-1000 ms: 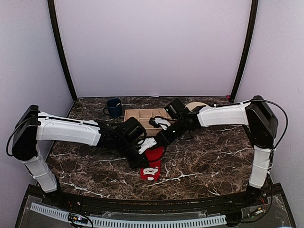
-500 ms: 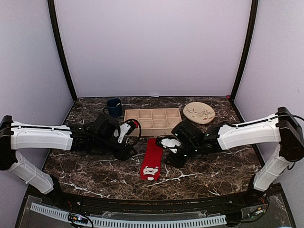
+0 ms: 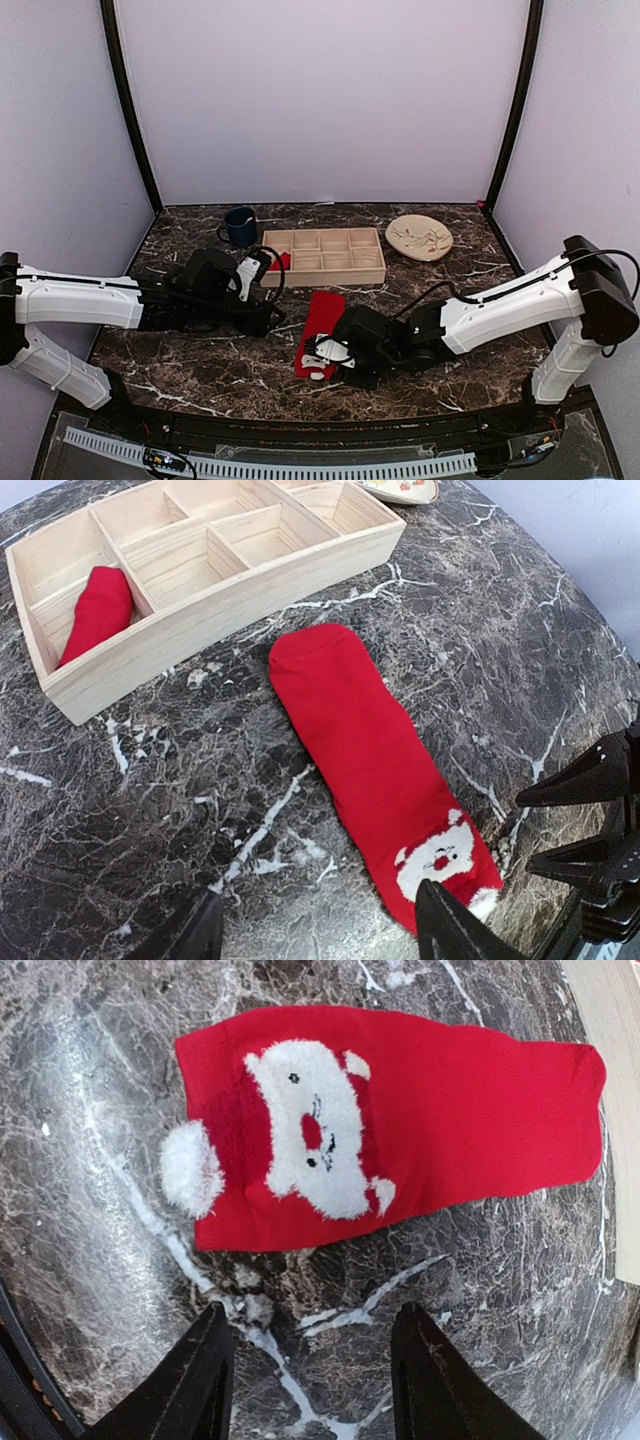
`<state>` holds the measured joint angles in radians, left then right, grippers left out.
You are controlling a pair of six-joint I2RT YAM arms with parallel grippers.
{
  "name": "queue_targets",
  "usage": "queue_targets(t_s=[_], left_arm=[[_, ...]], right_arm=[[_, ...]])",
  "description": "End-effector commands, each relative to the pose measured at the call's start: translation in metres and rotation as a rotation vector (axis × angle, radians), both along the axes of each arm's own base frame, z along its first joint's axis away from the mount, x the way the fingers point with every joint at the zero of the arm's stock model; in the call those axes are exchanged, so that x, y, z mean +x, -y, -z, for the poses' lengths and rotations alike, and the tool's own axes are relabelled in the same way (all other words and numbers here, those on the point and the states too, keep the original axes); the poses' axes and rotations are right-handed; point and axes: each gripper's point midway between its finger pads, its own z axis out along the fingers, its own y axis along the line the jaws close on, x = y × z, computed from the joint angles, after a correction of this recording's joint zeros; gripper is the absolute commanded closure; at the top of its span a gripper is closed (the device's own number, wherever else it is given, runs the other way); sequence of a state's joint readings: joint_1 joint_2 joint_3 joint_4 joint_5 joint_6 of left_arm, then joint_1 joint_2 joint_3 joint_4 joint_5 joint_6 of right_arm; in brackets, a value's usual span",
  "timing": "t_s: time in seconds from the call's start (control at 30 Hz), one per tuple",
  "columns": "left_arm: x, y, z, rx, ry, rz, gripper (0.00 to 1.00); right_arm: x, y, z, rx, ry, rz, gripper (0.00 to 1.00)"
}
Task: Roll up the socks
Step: Roll the sock at the center of the board.
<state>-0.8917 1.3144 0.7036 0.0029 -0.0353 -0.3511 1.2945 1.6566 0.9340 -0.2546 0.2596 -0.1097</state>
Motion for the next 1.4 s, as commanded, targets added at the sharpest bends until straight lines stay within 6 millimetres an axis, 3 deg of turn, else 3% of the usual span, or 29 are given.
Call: queue_targets(t_s=[0.0, 0.47, 1.37], left_arm=[[0.004, -0.009, -0.006, -0.033, 0.027, -0.050, 0.32], [0.005, -0.019, -0.003, -0.042, 0.033, -0.081, 0.32], [0.007, -0.023, 0.000, -0.043, 0.032, -0.089, 0.33]], right_arm=[[0.002, -0.016, -0.008, -0.006, 0.078, -0.048, 0.50], [-0.023, -0.026, 0.010, -0.111, 0.107, -0.179, 0.51], [-0.017, -0.036, 0.020, -0.169, 0.186, -0.265, 0.57]])
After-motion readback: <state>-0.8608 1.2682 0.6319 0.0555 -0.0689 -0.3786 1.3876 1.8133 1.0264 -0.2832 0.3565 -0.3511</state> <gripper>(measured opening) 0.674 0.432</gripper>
